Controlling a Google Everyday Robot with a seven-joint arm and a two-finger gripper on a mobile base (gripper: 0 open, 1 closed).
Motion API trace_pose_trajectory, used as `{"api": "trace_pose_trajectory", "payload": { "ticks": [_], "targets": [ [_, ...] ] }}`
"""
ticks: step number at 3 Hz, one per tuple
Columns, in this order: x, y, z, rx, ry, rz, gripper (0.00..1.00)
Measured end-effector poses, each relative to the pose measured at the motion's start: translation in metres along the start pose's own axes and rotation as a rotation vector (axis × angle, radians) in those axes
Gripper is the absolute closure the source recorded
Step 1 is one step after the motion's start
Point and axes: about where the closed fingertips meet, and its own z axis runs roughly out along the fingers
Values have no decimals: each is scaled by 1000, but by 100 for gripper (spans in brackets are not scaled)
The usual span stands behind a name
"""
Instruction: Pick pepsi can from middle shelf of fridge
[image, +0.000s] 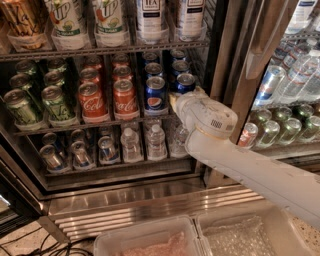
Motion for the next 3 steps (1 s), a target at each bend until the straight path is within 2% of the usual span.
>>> {"api": "trace_pose_trajectory", "payload": {
  "ticks": [1, 2, 3],
  "targets": [
    [0, 0, 0, 0, 0, 0, 85],
    [0, 0, 0, 0, 0, 0, 100],
    [-3, 6, -5, -27, 12, 14, 100]
  ]
}}
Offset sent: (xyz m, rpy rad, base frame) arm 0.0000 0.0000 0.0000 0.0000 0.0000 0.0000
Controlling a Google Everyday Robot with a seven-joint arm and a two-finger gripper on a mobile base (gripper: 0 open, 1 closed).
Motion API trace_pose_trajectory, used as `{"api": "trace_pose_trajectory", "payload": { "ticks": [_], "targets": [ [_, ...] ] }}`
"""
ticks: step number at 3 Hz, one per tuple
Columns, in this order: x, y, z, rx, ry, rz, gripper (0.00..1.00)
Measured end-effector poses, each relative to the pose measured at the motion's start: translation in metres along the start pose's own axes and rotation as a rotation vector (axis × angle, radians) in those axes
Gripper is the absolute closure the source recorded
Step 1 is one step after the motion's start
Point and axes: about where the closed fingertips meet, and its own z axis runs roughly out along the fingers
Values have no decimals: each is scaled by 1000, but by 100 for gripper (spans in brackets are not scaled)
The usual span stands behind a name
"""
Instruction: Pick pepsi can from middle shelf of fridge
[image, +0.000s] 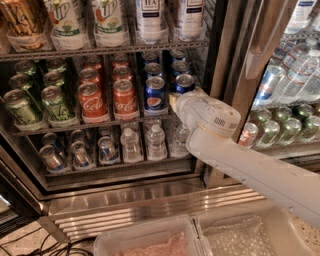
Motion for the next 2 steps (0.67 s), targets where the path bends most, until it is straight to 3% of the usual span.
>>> {"api": "trace_pose_trajectory", "payload": {
  "ticks": [2],
  "targets": [
    [-10, 6, -9, -23, -9, 19, 100]
  ]
}}
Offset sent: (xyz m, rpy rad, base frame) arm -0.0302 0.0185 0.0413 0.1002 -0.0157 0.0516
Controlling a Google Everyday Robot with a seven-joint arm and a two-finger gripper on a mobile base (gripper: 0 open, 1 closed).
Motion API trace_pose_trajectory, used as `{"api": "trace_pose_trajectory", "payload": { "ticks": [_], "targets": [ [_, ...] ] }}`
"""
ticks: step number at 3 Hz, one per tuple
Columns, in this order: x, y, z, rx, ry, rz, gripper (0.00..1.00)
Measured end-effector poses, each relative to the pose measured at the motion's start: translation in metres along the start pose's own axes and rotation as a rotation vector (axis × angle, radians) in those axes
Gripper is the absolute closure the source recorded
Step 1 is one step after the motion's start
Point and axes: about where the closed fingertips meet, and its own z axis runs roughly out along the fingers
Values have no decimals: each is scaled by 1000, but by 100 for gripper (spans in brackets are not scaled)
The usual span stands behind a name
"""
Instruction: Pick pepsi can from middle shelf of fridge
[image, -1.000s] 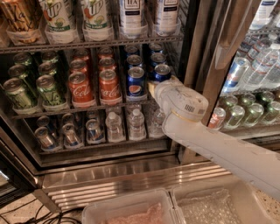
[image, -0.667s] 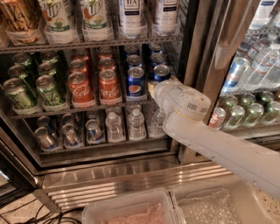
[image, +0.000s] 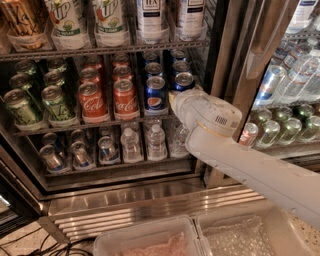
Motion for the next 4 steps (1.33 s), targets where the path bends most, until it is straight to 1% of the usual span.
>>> {"api": "trace_pose_trajectory", "payload": {
  "ticks": [3, 4],
  "targets": [
    [-16, 10, -15, -32, -20, -14, 100],
    [-17, 12, -27, -57, 5, 30, 100]
  ]
}}
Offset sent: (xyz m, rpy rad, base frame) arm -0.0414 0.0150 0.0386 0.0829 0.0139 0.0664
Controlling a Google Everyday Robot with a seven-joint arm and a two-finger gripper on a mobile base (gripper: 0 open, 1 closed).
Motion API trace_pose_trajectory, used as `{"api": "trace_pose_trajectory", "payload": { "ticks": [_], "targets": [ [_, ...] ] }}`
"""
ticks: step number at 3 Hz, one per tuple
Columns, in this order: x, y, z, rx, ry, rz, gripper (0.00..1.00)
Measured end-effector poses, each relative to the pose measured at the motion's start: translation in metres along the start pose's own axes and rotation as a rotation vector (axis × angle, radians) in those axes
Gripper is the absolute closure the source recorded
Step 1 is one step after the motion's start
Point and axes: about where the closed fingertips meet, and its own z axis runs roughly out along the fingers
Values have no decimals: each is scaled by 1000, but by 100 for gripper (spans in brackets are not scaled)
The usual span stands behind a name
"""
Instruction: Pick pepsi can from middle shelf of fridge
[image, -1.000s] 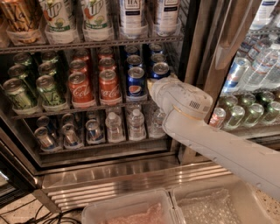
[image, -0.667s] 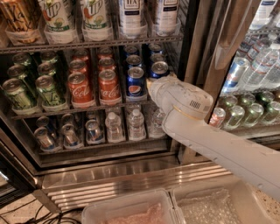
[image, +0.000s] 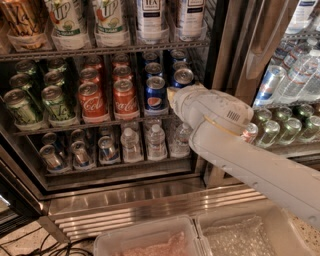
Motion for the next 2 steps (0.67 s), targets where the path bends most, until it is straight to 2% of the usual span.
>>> {"api": "trace_pose_trajectory", "payload": {
  "ticks": [1, 2],
  "targets": [
    [-9, -2, -28, -34, 29, 52, 100],
    [-5, 1, -45, -76, 78, 125, 100]
  ]
}}
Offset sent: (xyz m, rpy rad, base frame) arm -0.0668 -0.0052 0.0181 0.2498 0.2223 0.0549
